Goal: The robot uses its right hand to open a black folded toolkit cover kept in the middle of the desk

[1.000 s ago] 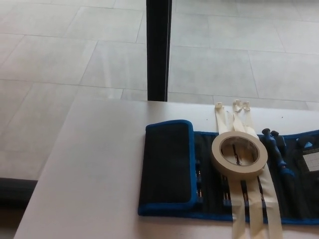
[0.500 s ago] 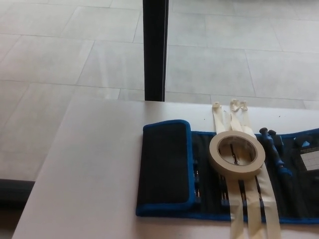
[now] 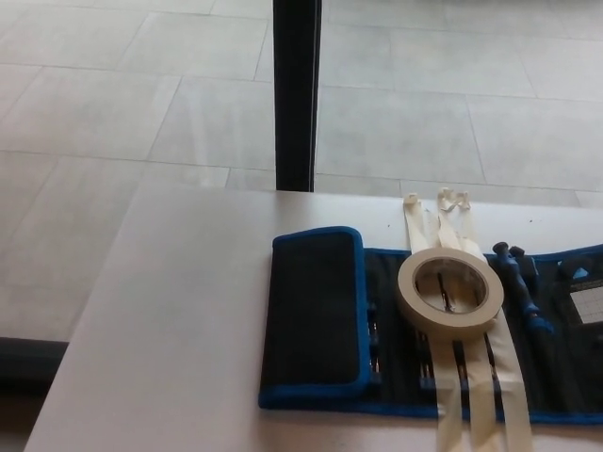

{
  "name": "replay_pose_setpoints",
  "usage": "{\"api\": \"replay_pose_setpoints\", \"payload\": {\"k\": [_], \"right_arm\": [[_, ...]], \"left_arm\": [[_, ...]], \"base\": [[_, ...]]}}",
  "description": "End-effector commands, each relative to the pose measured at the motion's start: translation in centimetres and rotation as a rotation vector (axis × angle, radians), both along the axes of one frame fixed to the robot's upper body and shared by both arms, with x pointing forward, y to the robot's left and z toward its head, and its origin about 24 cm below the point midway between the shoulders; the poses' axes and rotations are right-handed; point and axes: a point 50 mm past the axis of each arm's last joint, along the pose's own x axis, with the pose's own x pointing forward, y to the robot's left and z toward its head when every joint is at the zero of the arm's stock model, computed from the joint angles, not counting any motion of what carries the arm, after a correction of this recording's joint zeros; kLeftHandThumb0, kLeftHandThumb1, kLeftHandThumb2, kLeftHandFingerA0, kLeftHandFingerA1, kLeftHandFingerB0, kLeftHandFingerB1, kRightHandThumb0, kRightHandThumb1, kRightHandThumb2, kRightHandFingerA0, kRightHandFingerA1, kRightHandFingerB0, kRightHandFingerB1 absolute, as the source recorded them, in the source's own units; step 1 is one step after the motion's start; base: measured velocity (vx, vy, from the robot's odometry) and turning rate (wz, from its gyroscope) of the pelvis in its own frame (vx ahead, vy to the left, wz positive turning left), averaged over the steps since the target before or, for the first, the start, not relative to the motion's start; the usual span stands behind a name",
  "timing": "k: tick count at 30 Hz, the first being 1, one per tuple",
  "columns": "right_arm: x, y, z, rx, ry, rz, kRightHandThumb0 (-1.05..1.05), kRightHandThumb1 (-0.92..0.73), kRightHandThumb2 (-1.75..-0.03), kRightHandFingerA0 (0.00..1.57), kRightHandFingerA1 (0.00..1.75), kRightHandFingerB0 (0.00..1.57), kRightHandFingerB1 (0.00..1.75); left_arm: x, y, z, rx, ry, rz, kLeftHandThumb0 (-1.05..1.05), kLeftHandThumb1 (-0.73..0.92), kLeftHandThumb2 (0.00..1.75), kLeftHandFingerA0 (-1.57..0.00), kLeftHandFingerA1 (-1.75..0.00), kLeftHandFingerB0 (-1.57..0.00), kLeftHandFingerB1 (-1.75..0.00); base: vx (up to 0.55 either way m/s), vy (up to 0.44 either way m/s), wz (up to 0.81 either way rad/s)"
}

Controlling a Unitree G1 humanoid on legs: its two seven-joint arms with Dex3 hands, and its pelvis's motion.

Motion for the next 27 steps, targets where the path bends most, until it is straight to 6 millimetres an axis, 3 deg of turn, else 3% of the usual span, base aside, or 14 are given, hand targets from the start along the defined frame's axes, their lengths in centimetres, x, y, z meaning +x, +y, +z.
{"api": "replay_pose_setpoints", "payload": {"k": [1, 2, 3, 5, 6, 7, 9, 10, 11, 13, 14, 23, 25, 27], "right_arm": [[0.1, -0.1, 0.2, -0.02, -0.003, 0.016, -0.4, -0.43, -1.04, 0.05, 0.58, 0.0, 0.52], [0.2, -0.1, 0.3, -0.016, -0.021, 0.022, -0.8, -0.55, -0.97, 0.01, 0.51, 0.09, 0.55], [0.2, -0.1, 0.3, -0.015, -0.019, 0.021, -0.4, -0.42, -1.04, 0.05, 0.58, 0.0, 0.52], [0.3, -0.2, 0.4, -0.015, -0.011, 0.017, -0.4, -0.43, -1.04, 0.05, 0.58, 0.0, 0.52], [0.3, -0.2, 0.4, -0.017, -0.008, 0.02, -0.74, -0.72, -0.61, 0.0, 0.6, 0.12, 0.48], [0.3, -0.1, 0.3, -0.017, 0.001, 0.028, -0.75, -0.55, -0.95, 0.01, 0.5, 0.1, 0.54], [0.5, -0.1, 0.2, -0.011, -0.002, 0.028, -0.76, -0.54, -0.96, 0.0, 0.49, 0.09, 0.53], [0.6, 0.0, 0.3, -0.008, -0.004, 0.026, -0.72, -0.74, -0.61, 0.0, 0.57, 0.12, 0.47], [0.7, -0.1, 0.3, -0.007, -0.009, 0.028, -0.75, -0.54, -0.96, 0.0, 0.5, 0.08, 0.53], [0.7, -0.1, 0.3, -0.012, 0.006, 0.028, -0.76, -0.55, -0.96, 0.02, 0.58, 0.1, 0.53], [0.7, -0.1, 0.3, -0.018, 0.018, 0.034, -0.4, -0.44, -1.05, 0.05, 0.57, 0.0, 0.51], [0.9, 0.0, 0.3, -0.008, -0.004, 0.021, -0.78, -0.54, -0.95, 0.02, 0.58, 0.1, 0.54], [0.5, -0.1, 0.3, -0.011, -0.009, 0.019, -0.4, -0.44, -1.05, 0.05, 0.57, 0.0, 0.52], [0.4, -0.3, 0.5, -0.023, 0.002, 0.033, -0.75, -0.55, -0.95, 0.05, 0.6, 0.15, 0.53]], "left_arm": [[-0.1, 0.4, 0.2, -0.005, 0.003, 0.028, -0.91, 0.82, 0.64, -0.42, -0.6, -0.27, -0.4], [-0.1, 0.4, 0.2, 0.004, 0.014, 0.02, -0.89, 0.83, 0.65, -0.42, -0.59, -0.26, -0.4], [-0.2, 0.3, 0.1, 0.001, 0.013, 0.015, -0.9, 0.83, 0.65, -0.4, -0.6, -0.25, -0.4], [-0.1, 0.2, 0.0, 0.0, 0.009, 0.012, -0.9, 0.83, 0.65, -0.41, -0.6, -0.24, -0.4], [-0.1, 0.2, 0.0, -0.005, 0.005, 0.02, -0.9, 0.82, 0.65, -0.4, -0.61, -0.26, -0.4], [-0.2, 0.2, 0.0, -0.006, 0.003, 0.035, -0.89, 0.82, 0.65, -0.42, -0.6, -0.27, -0.41], [0.0, 0.2, 0.1, -0.002, -0.002, 0.032, -0.91, 0.82, 0.65, -0.42, -0.61, -0.28, -0.42], [0.1, 0.2, 0.1, -0.012, -0.015, 0.041, -0.89, 0.81, 0.64, -0.42, -0.63, -0.27, -0.42], [0.1, 0.2, 0.1, -0.015, -0.014, 0.044, -0.88, 0.82, 0.64, -0.43, -0.62, -0.25, -0.41], [0.1, 0.2, 0.0, -0.016, -0.005, 0.049, -0.88, 0.81, 0.65, -0.38, -0.6, -0.26, -0.4], [0.2, 0.2, 0.0, -0.017, -0.005, 0.05, -0.87, 0.82, 0.65, -0.37, -0.61, -0.26, -0.4], [0.8, 0.3, 0.4, 0.012, 0.0, -0.001, -0.87, 0.84, 0.65, -0.42, -0.62, -0.27, -0.41], [0.8, 0.3, 0.5, 0.025, 0.014, -0.02, -0.89, 0.85, 0.65, -0.41, -0.6, -0.26, -0.4], [0.7, 0.4, 0.5, 0.027, 0.017, -0.027, -0.9, 0.83, 0.65, -0.37, -0.61, -0.26, -0.4]], "base": [[0.0, 0.0, 0.0], [0.0, 0.0, 0.0], [0.0, 0.0, 0.0], [0.0, 0.0, 0.0], [0.0, 0.0, 0.0], [0.0, 0.0, 0.0], [0.0, 0.0, 0.0], [0.0, 0.0, 0.0], [0.0, 0.0, 0.0], [0.0, 0.0, 0.0], [0.0, 0.0, 0.0], [0.0, 0.0, 0.0], [0.0, 0.0, 0.0], [0.0, 0.0, 0.0]]}}
